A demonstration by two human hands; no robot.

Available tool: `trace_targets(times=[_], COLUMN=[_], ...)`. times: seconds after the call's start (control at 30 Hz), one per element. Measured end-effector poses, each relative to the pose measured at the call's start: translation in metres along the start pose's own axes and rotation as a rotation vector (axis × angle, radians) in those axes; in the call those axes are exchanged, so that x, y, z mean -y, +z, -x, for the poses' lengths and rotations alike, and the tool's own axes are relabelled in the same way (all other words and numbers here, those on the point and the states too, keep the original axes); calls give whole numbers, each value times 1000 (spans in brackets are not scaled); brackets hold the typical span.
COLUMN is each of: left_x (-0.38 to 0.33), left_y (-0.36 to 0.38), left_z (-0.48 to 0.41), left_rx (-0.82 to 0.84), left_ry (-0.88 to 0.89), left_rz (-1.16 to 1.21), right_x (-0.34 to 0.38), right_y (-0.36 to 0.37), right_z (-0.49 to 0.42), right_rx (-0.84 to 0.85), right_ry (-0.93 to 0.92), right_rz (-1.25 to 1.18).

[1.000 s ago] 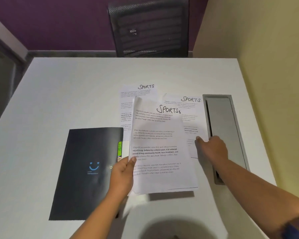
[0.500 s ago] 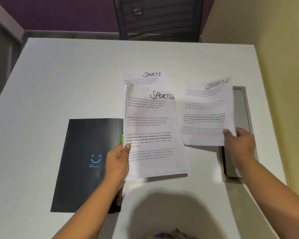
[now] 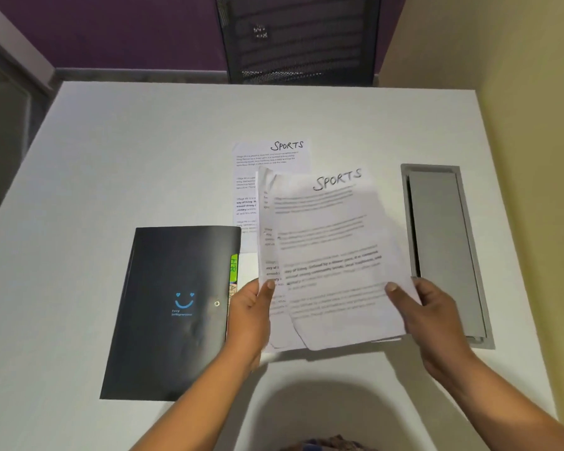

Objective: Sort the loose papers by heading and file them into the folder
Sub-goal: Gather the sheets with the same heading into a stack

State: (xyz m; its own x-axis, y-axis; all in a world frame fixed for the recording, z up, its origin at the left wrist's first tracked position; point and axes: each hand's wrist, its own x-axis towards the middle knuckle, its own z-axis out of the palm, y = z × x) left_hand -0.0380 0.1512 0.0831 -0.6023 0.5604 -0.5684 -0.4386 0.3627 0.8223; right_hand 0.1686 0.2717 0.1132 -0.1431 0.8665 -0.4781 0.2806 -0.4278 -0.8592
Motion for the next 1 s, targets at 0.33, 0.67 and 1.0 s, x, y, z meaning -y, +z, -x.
trace_targets(times=[0.33,0.67,1.0], left_x=[-5,-19,-14], left_y=[16,13,9], left_z=[7,2,7], left_rx=[57,176,184], left_ry=[-34,-13,42], left_rz=[223,62,-248], right_x=[6,27,23], right_y=[17,3,6], right_z=[2,-25,-25], right_rx=[76,338,86], right_ry=[-12,107,-127], right_rz=[-2,-7,136])
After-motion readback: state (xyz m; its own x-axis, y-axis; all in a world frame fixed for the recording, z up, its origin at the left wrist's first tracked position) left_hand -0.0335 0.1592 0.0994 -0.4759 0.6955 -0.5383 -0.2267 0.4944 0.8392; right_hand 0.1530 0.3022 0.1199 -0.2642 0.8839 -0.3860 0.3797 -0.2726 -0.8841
